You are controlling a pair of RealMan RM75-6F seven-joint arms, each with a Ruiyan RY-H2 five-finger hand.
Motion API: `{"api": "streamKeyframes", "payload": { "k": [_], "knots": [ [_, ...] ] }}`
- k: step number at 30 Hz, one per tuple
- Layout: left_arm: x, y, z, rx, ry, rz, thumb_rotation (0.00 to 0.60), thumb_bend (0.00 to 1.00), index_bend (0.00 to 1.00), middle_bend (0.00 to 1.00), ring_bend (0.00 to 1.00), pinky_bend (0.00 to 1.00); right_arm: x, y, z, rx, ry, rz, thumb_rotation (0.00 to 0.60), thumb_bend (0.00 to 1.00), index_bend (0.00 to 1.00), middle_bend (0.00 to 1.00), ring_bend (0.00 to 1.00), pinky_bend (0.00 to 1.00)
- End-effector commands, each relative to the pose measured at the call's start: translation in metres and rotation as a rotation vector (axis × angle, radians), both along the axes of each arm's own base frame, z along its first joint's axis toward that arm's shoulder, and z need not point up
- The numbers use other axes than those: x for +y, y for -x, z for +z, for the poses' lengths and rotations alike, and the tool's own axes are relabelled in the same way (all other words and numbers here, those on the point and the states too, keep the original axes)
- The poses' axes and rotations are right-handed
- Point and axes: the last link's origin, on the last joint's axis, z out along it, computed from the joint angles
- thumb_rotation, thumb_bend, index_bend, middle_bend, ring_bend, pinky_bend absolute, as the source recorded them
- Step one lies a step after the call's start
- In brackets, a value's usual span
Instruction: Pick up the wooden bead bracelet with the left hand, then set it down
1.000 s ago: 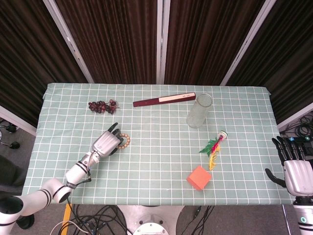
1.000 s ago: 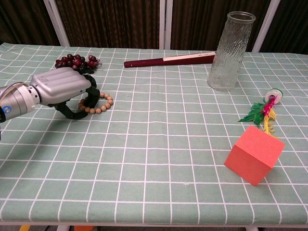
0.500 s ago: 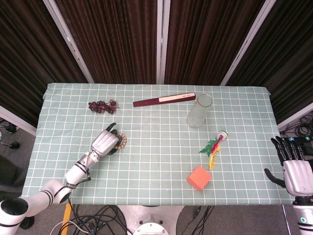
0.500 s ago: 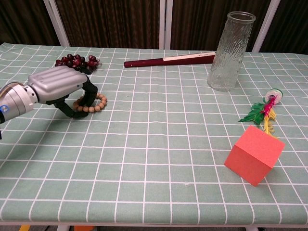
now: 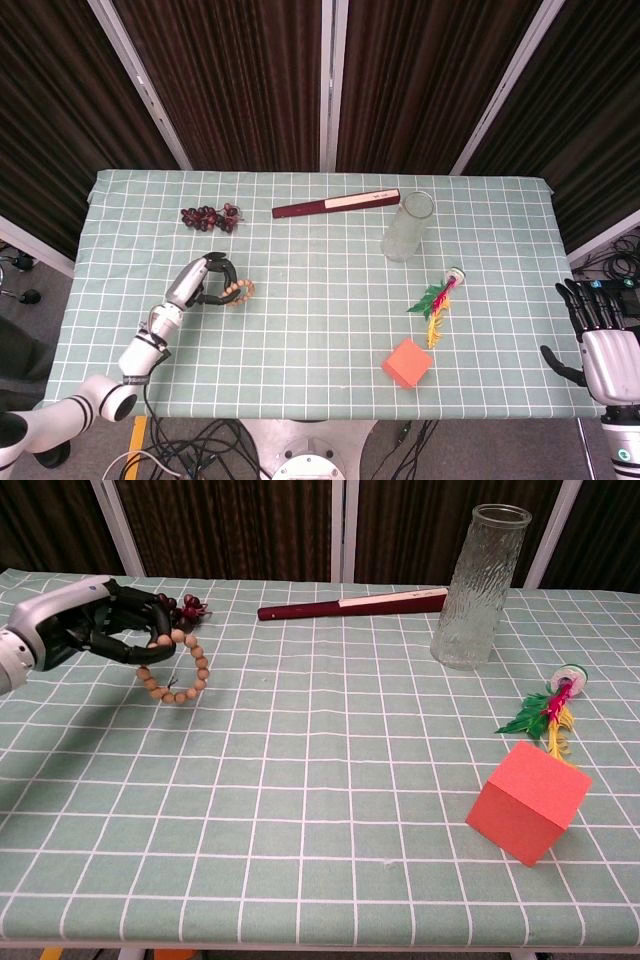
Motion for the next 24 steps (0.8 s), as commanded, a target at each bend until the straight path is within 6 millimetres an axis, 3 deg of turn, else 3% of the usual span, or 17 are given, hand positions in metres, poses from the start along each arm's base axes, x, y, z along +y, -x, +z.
{"api": "streamKeyframes", "payload": {
  "k": [1,6,16,23,24],
  "knots": [
    [-0.015,0.005,0.026,-0.414,0.195,0.278,0.6,0.37,0.68,0.69,0.37,0.16,0.0,-0.001,0.0,-0.003,0.0,0.004,0.6,0.15,0.0,0.06,0.0,0.0],
    [-0.025,0.005,0.032,-0.561,0.284,0.369,0.594,0.4,0.68,0.69,0.37,0.16,0.0,-0.003,0.0,-0.006,-0.003,0.015,0.6,0.15,0.0,0.06,0.0,0.0],
    [-0.032,0.0,0.035,-0.57,0.296,0.341,0.355,0.42,0.67,0.69,0.37,0.16,0.0,-0.002,0.0,-0.01,-0.006,0.015,0.6,0.15,0.0,0.06,0.0,0.0],
    [-0.032,-0.007,0.036,-0.584,0.319,0.334,0.291,0.42,0.67,0.69,0.37,0.16,-0.001,-0.001,0.002,-0.013,-0.002,0.013,0.6,0.15,0.0,0.06,0.0,0.0],
    [-0.032,-0.008,0.037,-0.58,0.319,0.33,0.255,0.42,0.66,0.69,0.37,0.16,-0.001,-0.001,0.002,-0.014,-0.001,0.013,0.6,0.15,0.0,0.06,0.0,0.0]
  ]
}}
